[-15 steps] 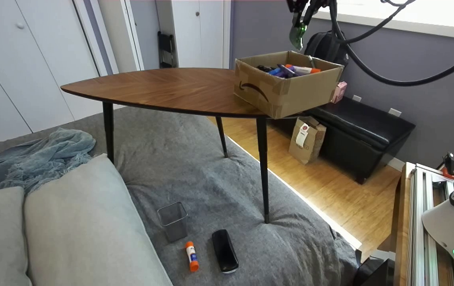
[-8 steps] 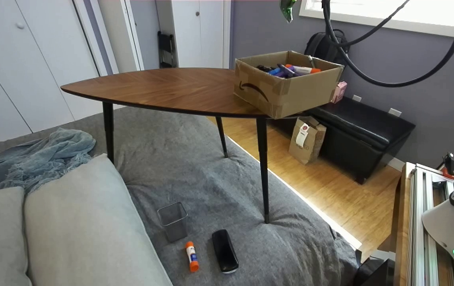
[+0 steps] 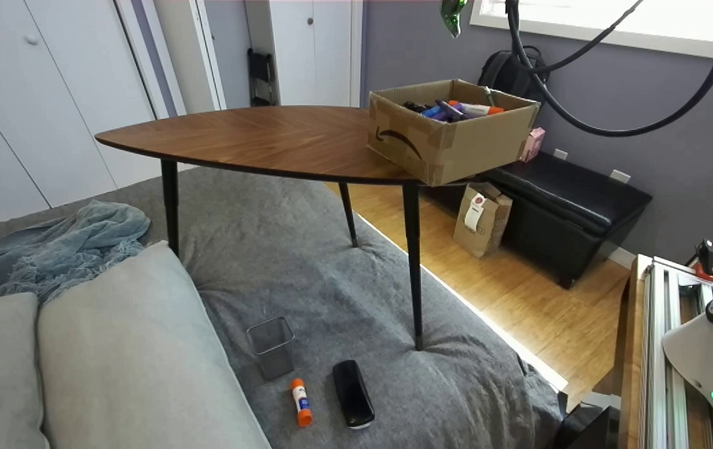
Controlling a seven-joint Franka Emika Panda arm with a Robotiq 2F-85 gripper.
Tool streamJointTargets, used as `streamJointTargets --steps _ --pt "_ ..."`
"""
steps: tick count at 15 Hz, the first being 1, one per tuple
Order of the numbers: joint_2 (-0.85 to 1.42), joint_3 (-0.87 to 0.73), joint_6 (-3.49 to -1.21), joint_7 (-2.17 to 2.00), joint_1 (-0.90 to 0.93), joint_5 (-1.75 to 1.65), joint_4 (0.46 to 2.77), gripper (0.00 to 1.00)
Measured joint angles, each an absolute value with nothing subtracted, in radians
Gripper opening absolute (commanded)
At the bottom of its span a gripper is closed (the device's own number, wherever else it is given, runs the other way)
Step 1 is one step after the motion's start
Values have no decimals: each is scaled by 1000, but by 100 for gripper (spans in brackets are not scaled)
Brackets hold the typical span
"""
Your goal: Put the box on the edge of the table, then remove the green object from the box
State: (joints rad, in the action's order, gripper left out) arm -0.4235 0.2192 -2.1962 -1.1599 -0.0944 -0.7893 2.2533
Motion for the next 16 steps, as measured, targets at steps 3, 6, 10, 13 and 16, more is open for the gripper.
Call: streamJointTargets --steps 3,6,10,13,16 --pt "-380 194 -2282 -1190 -86 -762 2235 6" --pt "-256 173 -2399 -1241 -85 -702 2160 6" --pt "-78 167 -2525 -1283 -68 -589 2031 6" --pt "29 165 -2595 -1332 -24 -517 1938 6" --pt "122 163 -2641 -1462 8 -519 1855 6"
